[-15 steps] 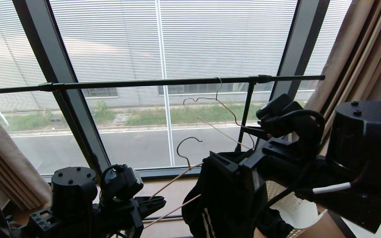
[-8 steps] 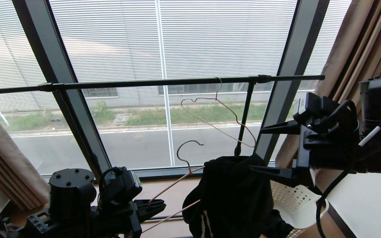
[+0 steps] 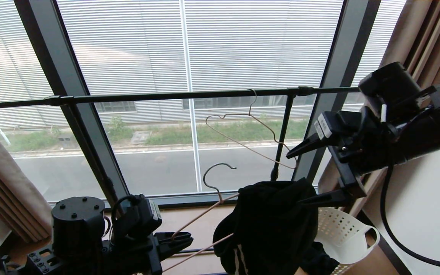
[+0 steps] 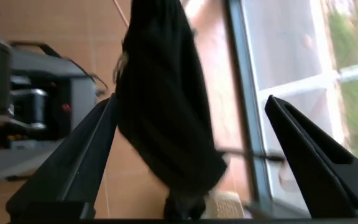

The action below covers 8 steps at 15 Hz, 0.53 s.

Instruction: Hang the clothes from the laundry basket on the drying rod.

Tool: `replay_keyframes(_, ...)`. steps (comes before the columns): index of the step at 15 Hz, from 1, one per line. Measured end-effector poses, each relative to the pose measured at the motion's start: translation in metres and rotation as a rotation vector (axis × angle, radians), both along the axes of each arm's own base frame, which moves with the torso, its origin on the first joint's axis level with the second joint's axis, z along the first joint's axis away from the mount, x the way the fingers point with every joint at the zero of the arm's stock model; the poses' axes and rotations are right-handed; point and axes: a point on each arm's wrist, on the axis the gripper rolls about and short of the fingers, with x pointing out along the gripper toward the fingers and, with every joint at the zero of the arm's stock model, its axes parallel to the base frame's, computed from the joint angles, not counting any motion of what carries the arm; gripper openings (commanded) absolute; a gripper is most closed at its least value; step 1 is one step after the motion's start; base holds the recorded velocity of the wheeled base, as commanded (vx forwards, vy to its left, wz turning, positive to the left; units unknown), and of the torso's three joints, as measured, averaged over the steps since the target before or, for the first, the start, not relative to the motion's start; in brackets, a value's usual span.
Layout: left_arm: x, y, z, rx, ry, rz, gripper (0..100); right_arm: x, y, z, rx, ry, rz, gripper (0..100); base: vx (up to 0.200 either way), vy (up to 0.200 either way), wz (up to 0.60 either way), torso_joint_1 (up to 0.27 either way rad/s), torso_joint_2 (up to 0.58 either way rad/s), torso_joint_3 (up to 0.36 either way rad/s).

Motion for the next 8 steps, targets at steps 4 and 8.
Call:
replay_keyframes(4,0.0,0.0,0.0,0.0,0.0,-0.001,0,0.013,0.026,-0.019,-0.003,0.071,0.058,100,0.0,0.0,0.0,0.0,0.0,0.0)
replay_keyframes(8,0.0,0.0,0.0,0.0,0.0,-0.001,0,0.018,0.046,-0.031,-0.014,0.112,0.091,100,0.0,0.0,0.0,0.0,0.0,0.0)
